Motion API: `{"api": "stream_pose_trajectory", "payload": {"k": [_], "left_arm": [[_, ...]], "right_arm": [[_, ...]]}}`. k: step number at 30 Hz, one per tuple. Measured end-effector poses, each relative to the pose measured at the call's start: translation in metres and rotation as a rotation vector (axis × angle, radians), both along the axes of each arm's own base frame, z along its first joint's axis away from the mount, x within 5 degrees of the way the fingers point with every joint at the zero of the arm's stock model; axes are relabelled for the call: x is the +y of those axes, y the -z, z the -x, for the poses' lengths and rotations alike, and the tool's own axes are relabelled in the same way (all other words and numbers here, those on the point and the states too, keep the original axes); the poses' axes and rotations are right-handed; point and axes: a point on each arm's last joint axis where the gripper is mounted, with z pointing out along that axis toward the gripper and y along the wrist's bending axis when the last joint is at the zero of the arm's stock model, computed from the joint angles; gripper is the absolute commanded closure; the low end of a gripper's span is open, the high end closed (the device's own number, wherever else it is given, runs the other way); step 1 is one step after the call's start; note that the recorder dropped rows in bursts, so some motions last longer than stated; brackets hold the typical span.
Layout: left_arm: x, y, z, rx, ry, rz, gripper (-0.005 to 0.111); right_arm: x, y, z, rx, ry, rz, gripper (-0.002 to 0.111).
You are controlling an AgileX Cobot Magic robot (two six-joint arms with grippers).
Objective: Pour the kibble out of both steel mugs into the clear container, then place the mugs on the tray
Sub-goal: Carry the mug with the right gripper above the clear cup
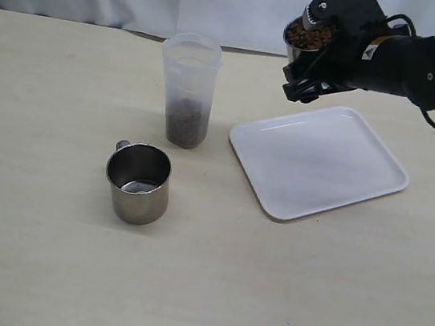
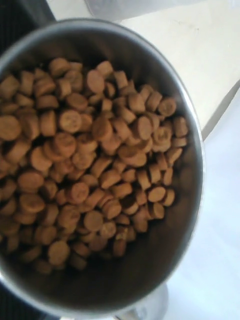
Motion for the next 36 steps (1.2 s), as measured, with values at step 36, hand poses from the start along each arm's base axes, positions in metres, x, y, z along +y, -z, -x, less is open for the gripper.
{"api": "stream_pose_trajectory", "payload": {"k": [36], "left_arm": [[0.001, 0.000, 0.000, 0.009, -0.004, -0.039, 0.107]], "right_arm": [[0.065, -0.042, 0.010, 0.037, -0.157, 0.047, 0.103]]}}
